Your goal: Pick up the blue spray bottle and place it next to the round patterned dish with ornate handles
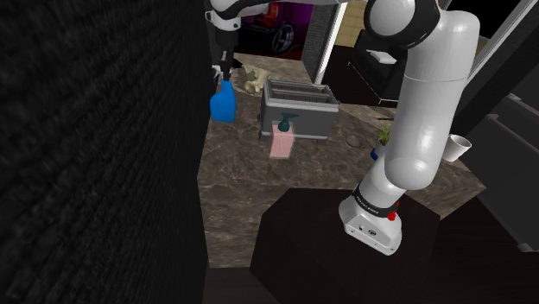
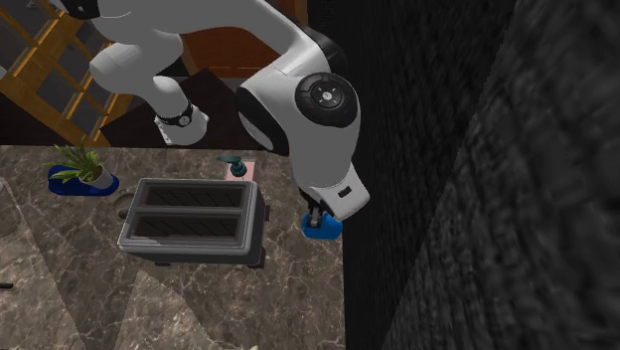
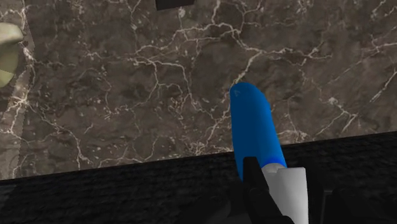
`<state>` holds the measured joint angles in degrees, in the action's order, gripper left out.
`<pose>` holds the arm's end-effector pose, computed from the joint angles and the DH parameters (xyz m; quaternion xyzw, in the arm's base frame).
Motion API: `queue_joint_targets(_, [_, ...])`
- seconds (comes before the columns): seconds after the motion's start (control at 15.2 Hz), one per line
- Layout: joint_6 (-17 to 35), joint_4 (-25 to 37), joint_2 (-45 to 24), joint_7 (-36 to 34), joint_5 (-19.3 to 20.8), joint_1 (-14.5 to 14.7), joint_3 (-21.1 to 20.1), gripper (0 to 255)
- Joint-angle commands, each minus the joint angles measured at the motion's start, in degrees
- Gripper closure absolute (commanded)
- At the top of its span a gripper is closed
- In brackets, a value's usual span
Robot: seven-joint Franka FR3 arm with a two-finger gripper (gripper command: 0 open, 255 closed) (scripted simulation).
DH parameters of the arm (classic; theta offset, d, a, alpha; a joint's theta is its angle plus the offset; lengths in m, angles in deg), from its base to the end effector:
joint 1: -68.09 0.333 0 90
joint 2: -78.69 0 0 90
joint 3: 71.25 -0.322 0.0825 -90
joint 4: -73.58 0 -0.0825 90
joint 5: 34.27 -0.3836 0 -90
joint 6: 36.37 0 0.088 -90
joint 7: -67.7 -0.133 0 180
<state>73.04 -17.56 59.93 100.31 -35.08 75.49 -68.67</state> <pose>0.6546 0.0595 0.4248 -0.9475 -0.3197 0.0041 0.0004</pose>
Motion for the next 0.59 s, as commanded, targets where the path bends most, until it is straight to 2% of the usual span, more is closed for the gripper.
queue_joint_targets(0.0, [-1.42, 1.03, 0.39, 0.02, 0.02, -0.02, 0.02, 255])
queue_joint_targets(0.53, [-7.37, 6.48, 0.89, -0.01, 0.06, -0.04, 0.04, 255])
